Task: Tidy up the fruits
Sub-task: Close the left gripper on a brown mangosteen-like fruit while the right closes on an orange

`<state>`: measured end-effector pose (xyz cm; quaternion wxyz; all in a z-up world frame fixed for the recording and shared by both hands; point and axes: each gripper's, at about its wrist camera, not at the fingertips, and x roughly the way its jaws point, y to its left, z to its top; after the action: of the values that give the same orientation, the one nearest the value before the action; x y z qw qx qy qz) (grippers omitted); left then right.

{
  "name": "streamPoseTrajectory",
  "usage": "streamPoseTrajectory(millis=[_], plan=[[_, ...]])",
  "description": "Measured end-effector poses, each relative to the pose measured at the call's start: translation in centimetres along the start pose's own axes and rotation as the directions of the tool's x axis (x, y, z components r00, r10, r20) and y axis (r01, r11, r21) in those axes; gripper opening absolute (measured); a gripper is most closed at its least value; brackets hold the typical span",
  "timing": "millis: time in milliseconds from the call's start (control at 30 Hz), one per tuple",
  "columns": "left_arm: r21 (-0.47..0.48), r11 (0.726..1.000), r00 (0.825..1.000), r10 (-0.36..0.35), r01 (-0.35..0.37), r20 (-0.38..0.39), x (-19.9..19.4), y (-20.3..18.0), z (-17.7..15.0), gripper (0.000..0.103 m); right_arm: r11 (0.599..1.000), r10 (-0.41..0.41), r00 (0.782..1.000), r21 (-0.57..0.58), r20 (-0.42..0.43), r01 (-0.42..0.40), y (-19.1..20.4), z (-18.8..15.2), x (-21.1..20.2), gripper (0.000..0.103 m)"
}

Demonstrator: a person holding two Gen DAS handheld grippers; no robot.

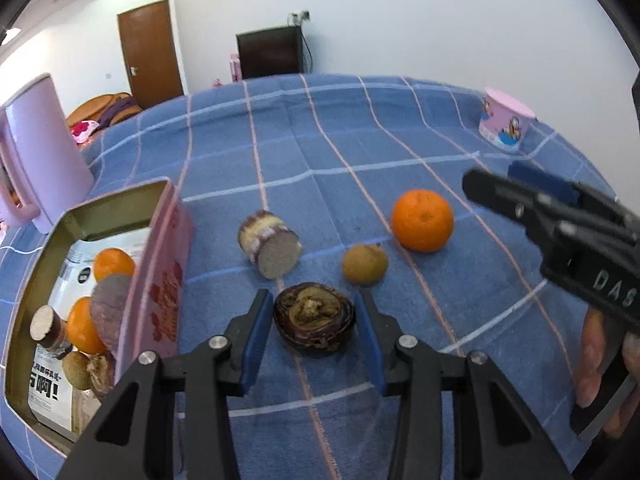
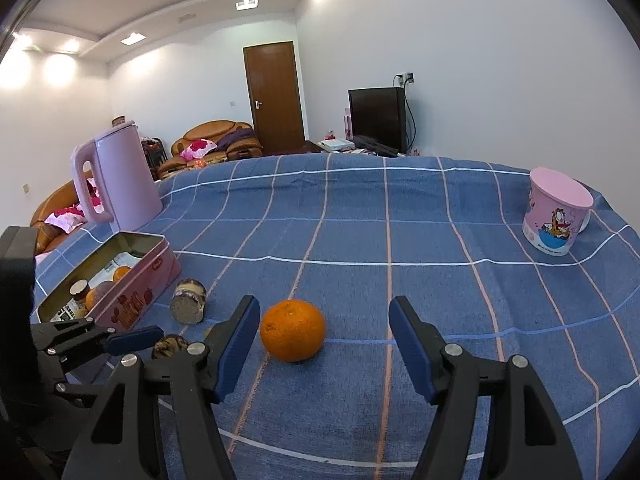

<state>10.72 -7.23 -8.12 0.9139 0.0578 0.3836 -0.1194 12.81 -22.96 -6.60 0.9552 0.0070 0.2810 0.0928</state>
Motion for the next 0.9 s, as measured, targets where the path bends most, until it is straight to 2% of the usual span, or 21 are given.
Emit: streamPoseTrajectory(millis=[133,333,467,633,767,900], plan=[[-0.012,0.998,0.995,0.062,-0.061,0.073,-0.8,0.4,0.6,0.044,1.0,0.014,0.999,-0.008,-0.035,-0.014,0.3,0.1,0.8,0.068],[-0.051,0.988,0.977,0.153,-0.147,0.151,-1.3,1.5,1.3,0.044,1.0,0.006,0.997,-0.029,-0.082,-0.008,1.2,0.8,2.7,0.068],[-0.086,0.985,0.976,0.163,-0.152,0.145,-0.8,2.2,1.8,0.044,1.0,0.013,0.992,-0.025,-0.127,-0.016,1.5,1.0,4.1,0.068],[-0.079,0.987,0.977,0.153,-0.143,0.146,-0.7,2.4,1.7,0.044,0.999,0.029,0.983,-0.016,-0.181,-0.033,1.7,0.8,5.2,0.068],[-0.066,0.989,0.98,0.143,-0.135,0.14,-0.6,2.0,1.8,0.044,0.999,0.052,0.971,-0.004,-0.233,-0.054,1.7,0.6,6.1,0.051],[-0.073,0.989,0.981,0.134,-0.125,0.139,-0.6,2.2,1.8,0.044,0.998,0.066,0.969,0.003,-0.237,-0.067,1.6,0.5,6.0,0.049]])
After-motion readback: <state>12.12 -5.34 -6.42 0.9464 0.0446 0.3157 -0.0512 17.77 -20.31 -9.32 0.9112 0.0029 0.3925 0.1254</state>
